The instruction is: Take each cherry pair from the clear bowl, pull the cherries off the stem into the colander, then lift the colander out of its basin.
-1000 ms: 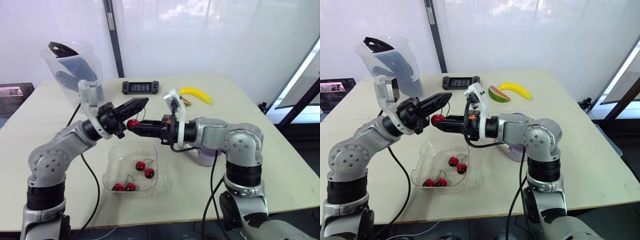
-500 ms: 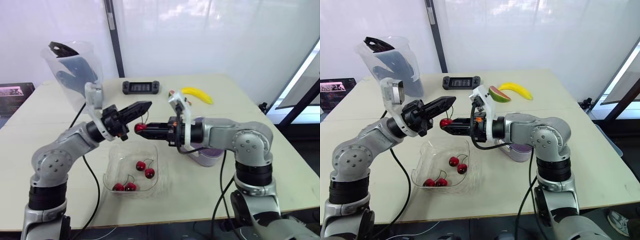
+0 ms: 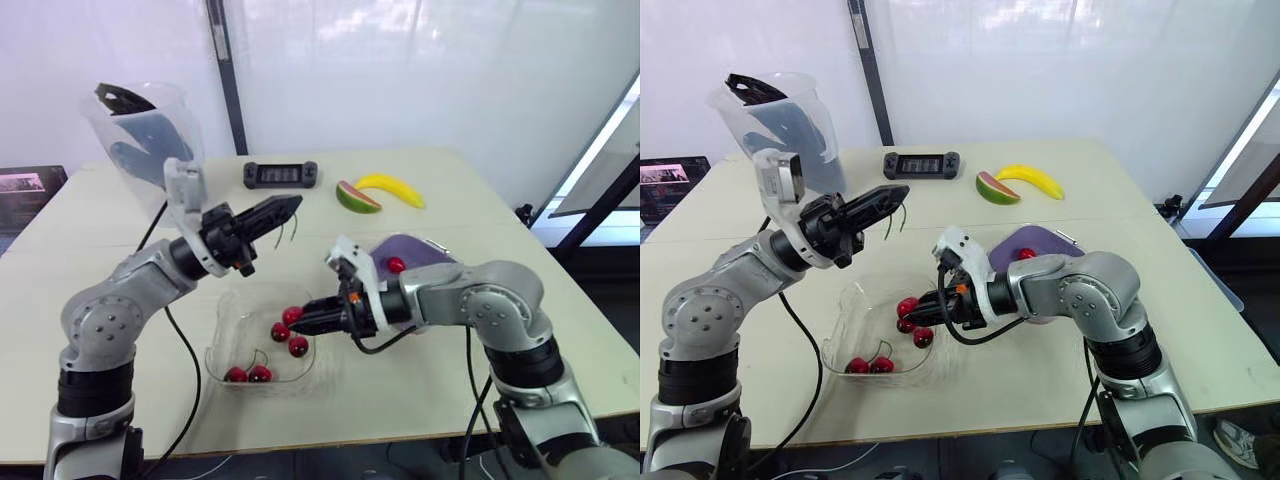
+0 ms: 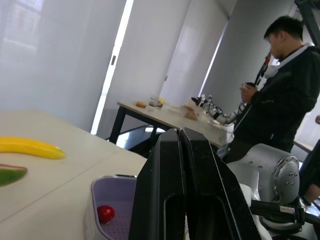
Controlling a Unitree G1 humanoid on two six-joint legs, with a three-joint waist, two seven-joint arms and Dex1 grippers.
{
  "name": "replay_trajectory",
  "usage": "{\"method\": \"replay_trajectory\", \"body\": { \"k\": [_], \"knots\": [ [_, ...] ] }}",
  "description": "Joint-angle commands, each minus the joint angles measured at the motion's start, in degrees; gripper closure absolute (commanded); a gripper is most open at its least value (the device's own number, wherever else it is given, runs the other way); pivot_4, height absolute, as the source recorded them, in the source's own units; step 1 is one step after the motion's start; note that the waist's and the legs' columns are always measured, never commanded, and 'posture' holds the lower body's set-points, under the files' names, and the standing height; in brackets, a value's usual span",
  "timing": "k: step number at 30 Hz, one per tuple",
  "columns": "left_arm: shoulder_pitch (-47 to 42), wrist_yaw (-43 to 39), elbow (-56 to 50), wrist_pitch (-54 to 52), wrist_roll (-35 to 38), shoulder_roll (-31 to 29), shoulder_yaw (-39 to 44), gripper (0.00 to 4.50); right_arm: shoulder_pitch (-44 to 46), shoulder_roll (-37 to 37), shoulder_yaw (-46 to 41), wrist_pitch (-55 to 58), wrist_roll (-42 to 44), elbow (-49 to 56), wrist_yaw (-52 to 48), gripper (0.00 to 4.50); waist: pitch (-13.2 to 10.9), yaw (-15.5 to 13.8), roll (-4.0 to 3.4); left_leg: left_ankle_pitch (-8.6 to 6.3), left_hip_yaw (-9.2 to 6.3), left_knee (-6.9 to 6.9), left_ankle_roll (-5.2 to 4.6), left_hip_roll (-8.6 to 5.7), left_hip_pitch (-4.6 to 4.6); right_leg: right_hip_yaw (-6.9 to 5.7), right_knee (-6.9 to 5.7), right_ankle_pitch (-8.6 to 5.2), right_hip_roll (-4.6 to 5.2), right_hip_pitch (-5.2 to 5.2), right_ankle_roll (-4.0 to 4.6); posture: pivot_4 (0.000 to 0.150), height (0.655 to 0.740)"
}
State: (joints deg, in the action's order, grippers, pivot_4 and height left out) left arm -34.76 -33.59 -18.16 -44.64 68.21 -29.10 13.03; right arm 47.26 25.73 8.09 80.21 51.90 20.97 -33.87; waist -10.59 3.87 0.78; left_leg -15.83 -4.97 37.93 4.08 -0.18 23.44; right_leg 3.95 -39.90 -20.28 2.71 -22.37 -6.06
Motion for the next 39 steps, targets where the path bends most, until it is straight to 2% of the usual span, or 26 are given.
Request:
{"method": "replay_trajectory", "body": {
  "k": [1,7,11,14,16,20,24,26,30,32,39],
  "knots": [
    [-0.5,-0.3,-1.3,0.8,0.8,-0.1,1.1,4.5,1.1,0.2,-1.4,-0.4,0.6,1.2,-0.4,3.75,0.0,0.0,0.0,0.0,-0.02,0.0,0.0,0.0,0.0,0.0,0.0,0.0,0.0,0.0,0.0,0.15,0.74],
    [-0.1,-0.3,-1.2,0.8,0.7,-0.3,1.4,4.5,2.4,3.6,-4.8,-1.6,0.3,0.0,-1.8,3.75,0.0,-0.2,0.01,0.0,-0.01,0.01,0.0,-0.01,0.0,-0.01,0.01,0.0,0.01,0.02,0.0,0.15,0.74],
    [1.9,-0.8,-1.1,1.1,-0.5,-1.7,2.4,4.5,4.7,17.2,-4.7,-7.9,-6.0,-3.9,-8.4,3.75,0.0,-0.8,0.02,0.0,0.02,0.03,0.0,-0.04,0.0,-0.01,0.05,0.0,0.04,0.04,0.0,0.15,0.74],
    [3.8,-1.1,-1.7,1.3,-0.7,-2.8,3.0,4.5,4.6,28.4,1.8,-16.7,-15.8,-8.0,-14.6,3.75,0.0,-1.3,0.02,-0.02,0.06,-0.01,-0.04,-0.04,0.0,0.0,0.2,0.0,-0.01,0.06,0.0,0.15,0.74],
    [4.8,-1.1,-2.1,1.4,-0.6,-3.3,3.5,4.5,4.5,32.6,4.9,-21.2,-20.6,-11.5,-17.9,3.75,0.0,-1.3,0.02,-0.04,0.07,-0.02,-0.06,-0.02,0.0,-0.01,0.28,0.0,-0.03,0.09,0.0,0.15,0.74],
    [6.7,-1.1,-3.0,1.8,-0.9,-3.6,3.7,4.5,3.9,34.8,9.5,-27.0,-28.1,-16.9,-21.5,3.75,0.0,-1.3,0.04,-0.04,0.14,-0.02,-0.07,0.02,0.0,0.03,0.29,0.0,-0.01,0.07,0.0,0.15,0.74],
    [8.4,-0.9,-4.2,2.4,-1.3,-3.5,3.6,4.5,3.0,32.5,12.6,-31.4,-34.3,-22.7,-22.3,3.75,0.0,-1.4,0.05,-0.04,0.12,-0.03,-0.07,0.03,0.0,0.03,0.3,0.0,0.06,0.07,-0.01,0.15,0.74],
    [8.9,-0.8,-4.6,2.6,-1.5,-3.6,3.5,4.5,2.4,31.5,13.4,-32.7,-36.4,-24.5,-23.1,2.8,0.0,-1.4,0.05,-0.04,0.13,-0.02,-0.06,0.03,0.0,0.03,0.32,0.02,0.08,0.09,-0.03,0.15,0.74],
    [9.4,-1.1,-4.9,2.9,-2.3,-4.0,3.1,4.5,3.0,30.6,12.3,-33.7,-38.2,-26.4,-24.8,1.18,-0.1,-1.5,0.03,-0.04,0.13,-0.02,-0.06,0.02,0.01,0.03,0.33,0.02,0.08,0.08,-0.04,0.15,0.74],
    [9.4,-1.1,-4.9,2.8,-2.2,-4.1,3.2,4.5,3.7,30.1,10.8,-33.7,-38.0,-26.1,-25.4,0.11,-0.1,-1.4,0.03,-0.04,0.12,-0.02,-0.06,0.02,0.01,0.03,0.34,0.02,0.08,0.09,-0.04,0.15,0.74],
    [10.0,-1.7,-4.4,2.3,-2.1,-5.5,4.2,4.5,8.4,31.3,2.1,-29.6,-30.3,-20.6,-32.9,0.04,-0.1,-1.5,-0.03,-0.04,0.1,-0.05,-0.06,0.03,0.01,0.02,0.34,0.02,0.07,0.09,-0.04,0.15,0.74]
  ]
}}
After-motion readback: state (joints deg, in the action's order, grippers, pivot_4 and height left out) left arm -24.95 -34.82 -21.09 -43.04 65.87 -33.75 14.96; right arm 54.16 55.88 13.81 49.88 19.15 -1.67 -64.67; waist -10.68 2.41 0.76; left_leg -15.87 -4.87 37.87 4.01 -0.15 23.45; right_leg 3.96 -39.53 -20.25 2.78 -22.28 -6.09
